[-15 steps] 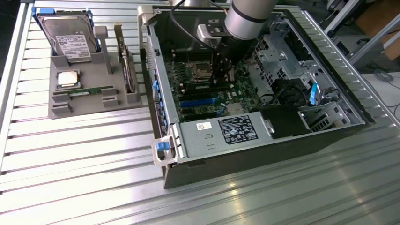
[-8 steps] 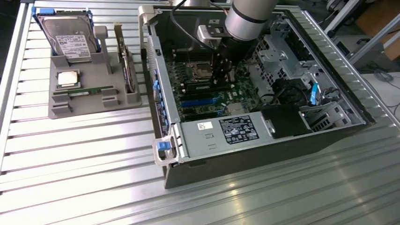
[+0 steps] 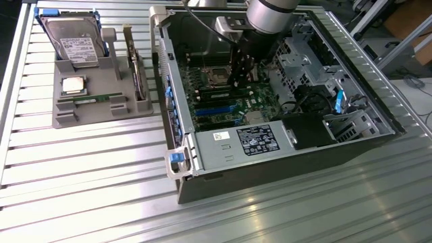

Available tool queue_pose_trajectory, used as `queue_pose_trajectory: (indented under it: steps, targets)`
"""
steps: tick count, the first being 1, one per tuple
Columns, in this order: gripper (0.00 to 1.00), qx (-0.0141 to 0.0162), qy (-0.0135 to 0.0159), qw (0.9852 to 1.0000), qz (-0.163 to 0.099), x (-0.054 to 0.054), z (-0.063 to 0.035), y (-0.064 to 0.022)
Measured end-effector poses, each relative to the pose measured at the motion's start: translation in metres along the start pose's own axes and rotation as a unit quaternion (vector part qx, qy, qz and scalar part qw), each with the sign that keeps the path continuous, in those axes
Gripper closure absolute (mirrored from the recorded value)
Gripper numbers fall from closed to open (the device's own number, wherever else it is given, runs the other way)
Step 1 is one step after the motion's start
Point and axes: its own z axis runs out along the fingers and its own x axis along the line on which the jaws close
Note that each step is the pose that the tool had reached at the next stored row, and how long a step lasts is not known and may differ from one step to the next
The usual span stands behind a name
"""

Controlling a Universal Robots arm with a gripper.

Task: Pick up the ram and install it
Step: 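Insert the ram into the slot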

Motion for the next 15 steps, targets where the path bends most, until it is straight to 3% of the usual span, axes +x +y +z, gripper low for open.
queue_pose_trajectory:
  steps: [1,2,4,5,6,10,15]
  targets:
    - [0.74,0.0,0.0,1.0,0.0,-0.001,-0.0027,0.0001]
    - [0.87,0.0,-0.0001,1.0,0.0,-0.001,-0.0031,-0.0018]
    - [0.89,-0.0025,-0.0001,1.0,0.0,-0.001,-0.0037,-0.0104]
    - [0.89,-0.0046,0.0001,1.0,0.0,-0.001,-0.0042,-0.0185]
    - [0.89,-0.0047,0.0006,1.0,0.0,-0.001,-0.0048,-0.0202]
    - [0.89,-0.0047,0.0011,1.0,0.0,-0.001,-0.0227,-0.0218]
    - [0.89,-0.0048,0.0011,1.0,0.0,-0.001,-0.0299,-0.0278]
